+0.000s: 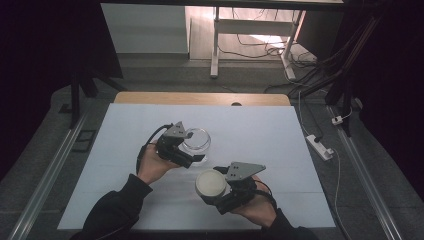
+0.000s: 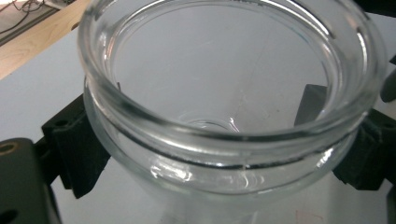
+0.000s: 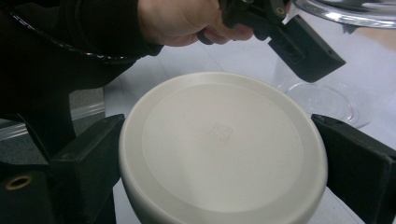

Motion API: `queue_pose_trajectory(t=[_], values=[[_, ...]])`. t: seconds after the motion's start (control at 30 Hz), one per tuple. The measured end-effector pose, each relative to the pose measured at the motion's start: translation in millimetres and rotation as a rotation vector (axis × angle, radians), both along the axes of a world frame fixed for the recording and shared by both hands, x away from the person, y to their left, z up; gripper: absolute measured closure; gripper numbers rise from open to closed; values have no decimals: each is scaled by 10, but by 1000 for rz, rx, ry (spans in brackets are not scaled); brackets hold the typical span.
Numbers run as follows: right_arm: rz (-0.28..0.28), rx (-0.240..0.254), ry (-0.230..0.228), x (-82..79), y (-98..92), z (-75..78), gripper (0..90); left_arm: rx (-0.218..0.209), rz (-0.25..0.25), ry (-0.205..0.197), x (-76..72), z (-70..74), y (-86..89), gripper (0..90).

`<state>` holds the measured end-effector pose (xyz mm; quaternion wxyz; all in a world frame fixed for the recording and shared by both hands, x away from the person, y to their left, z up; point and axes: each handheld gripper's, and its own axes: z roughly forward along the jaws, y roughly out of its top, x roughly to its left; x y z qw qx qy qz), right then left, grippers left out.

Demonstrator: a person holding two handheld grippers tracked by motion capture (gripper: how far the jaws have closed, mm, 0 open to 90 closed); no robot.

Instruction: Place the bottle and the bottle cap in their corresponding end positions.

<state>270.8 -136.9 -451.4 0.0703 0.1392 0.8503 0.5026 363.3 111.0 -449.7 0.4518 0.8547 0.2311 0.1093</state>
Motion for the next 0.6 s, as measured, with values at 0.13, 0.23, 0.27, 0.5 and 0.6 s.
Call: queue_pose_trajectory(t=[0.13,0.23,0.27,0.5,0.6], values=[[-3,-4,0,0,10,-40,70,-2,4,-3,39,-16,-12,77],[-4,-11,1,10,21,-82,71,-2,8,-6,74,-35,-22,77],[-4,-11,3,15,25,-98,71,-2,11,-6,88,-42,-26,77],[5,-25,18,40,61,-218,71,3,18,-6,190,-114,-61,77],[-1,-32,22,48,74,-260,71,6,19,-3,219,-136,-74,77]])
